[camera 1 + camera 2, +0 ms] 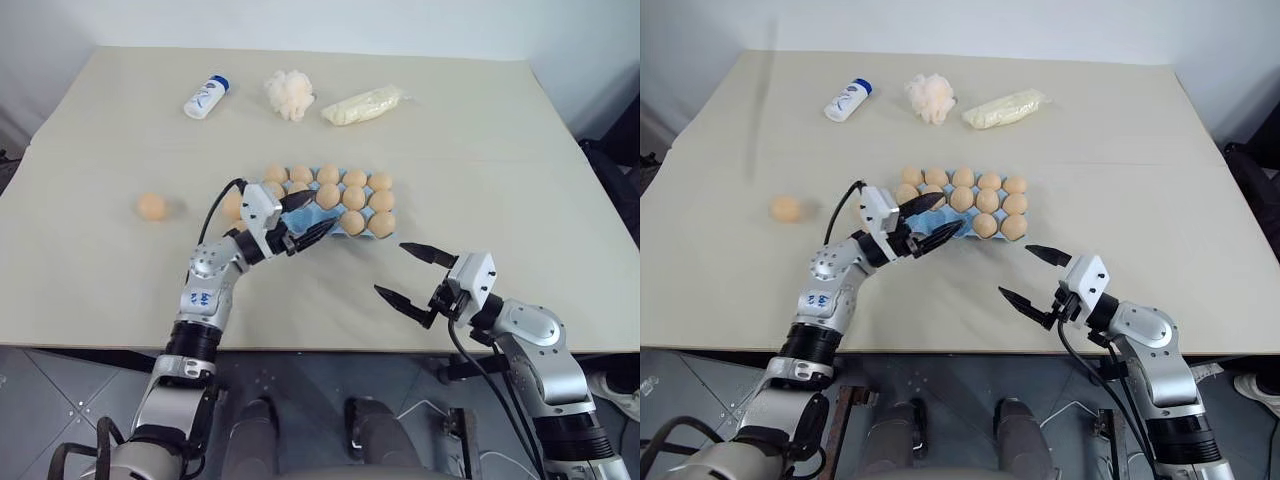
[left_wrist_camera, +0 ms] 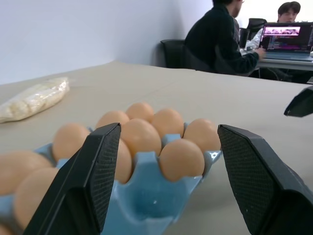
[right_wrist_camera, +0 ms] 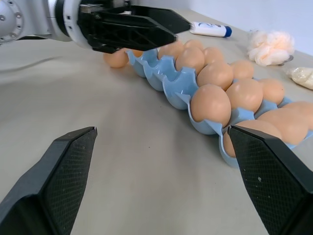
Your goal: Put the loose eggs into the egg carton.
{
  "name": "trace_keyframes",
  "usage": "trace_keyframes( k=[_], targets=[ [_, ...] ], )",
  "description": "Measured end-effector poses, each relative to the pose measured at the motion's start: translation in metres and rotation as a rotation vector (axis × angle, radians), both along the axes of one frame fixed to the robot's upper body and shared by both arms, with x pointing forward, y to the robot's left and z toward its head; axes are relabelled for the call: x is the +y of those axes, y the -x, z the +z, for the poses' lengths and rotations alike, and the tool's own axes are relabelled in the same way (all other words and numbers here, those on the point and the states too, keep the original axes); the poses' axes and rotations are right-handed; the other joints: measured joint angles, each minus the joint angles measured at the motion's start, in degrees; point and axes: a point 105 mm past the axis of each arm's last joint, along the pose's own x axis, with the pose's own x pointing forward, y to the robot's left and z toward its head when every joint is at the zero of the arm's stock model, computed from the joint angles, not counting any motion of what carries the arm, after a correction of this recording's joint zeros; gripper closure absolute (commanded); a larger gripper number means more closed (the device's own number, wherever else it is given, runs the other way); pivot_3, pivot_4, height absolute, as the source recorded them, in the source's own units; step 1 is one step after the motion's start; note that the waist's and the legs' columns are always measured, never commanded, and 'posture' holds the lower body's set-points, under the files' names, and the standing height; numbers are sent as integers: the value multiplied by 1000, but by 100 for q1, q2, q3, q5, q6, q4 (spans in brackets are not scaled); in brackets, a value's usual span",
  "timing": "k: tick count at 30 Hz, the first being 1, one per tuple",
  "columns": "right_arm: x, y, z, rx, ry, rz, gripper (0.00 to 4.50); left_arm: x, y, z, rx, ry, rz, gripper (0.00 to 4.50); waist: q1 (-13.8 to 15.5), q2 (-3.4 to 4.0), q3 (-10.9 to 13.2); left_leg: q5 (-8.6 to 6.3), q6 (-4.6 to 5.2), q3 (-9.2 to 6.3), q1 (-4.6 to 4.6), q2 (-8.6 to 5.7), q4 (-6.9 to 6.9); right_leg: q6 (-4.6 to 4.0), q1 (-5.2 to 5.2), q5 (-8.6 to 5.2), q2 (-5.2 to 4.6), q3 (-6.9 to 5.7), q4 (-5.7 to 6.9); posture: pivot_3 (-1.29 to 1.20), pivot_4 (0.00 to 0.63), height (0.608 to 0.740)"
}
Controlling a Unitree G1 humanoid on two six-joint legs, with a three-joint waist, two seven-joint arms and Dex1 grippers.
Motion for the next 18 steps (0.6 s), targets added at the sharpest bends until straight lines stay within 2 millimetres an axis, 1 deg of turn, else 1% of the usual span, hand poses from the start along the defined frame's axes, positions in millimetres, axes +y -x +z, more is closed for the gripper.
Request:
trace_keyframes(
  k=[1, 3, 4, 5, 6, 8, 11, 14, 18],
  targets=[
    [0, 0, 0, -1, -1, 2, 0, 16, 2, -2, -4, -2, 51, 595, -28, 0, 0, -1, -1, 3, 3, 4, -3, 0, 0, 0, 2, 4, 0, 0, 150, 740],
    [1, -1, 0, 2, -2, 4, 0, 56, 5, -10, 14, -16, 179, 23, -48, 0, 0, -1, -1, 3, 5, 9, -6, -4, -3, -2, 7, 2, 5, 0, 150, 740],
    [1, -2, -1, 5, -3, 10, 0, 80, 6, -14, 33, -20, 266, 23, -39, 0, 0, -1, -1, 1, 5, 11, -6, -6, -5, -3, 7, 0, 8, 0, 150, 740],
    [1, -3, -1, 7, -2, 13, 0, 93, 6, -16, 42, -18, 316, 23, -16, 0, 0, -1, -1, 0, 4, 10, -3, -6, -5, -3, 6, 0, 8, 0, 150, 740],
    [2, -4, -1, 10, -1, 19, 0, 101, 7, -16, 43, -12, 348, 23, 24, -1, 1, 0, 0, -2, 3, 8, 0, -5, 1, -2, 4, -3, 6, 0, 150, 740],
    [7, -5, 1, 1, -1, 41, 0, 104, 6, -15, 44, -8, 364, 23, 120, -1, 0, -1, 3, -4, 0, -2, 4, 3, 6, 6, -7, -5, -7, 0, 150, 740],
    [11, -5, 2, -1, 2, 61, 0, 101, 6, -21, 73, -18, 344, 23, 168, -1, 0, -11, -7, 5, -5, 1, -1, 0, 12, 32, -8, -5, -46, 0, 150, 740],
    [11, -6, 1, 3, 4, 65, 0, 94, 3, -29, 114, -28, 309, 23, 154, -1, 0, -10, -3, 12, -5, 3, -5, 5, 9, 38, -7, -2, -52, 0, 150, 740],
    [12, -6, 1, 4, 4, 71, 0, 82, -4, -32, 138, -29, 263, 23, 154, -1, 0, -2, 11, 13, -8, 7, -9, 3, 3, 37, -1, -2, -52, 0, 150, 740]
  ],
)
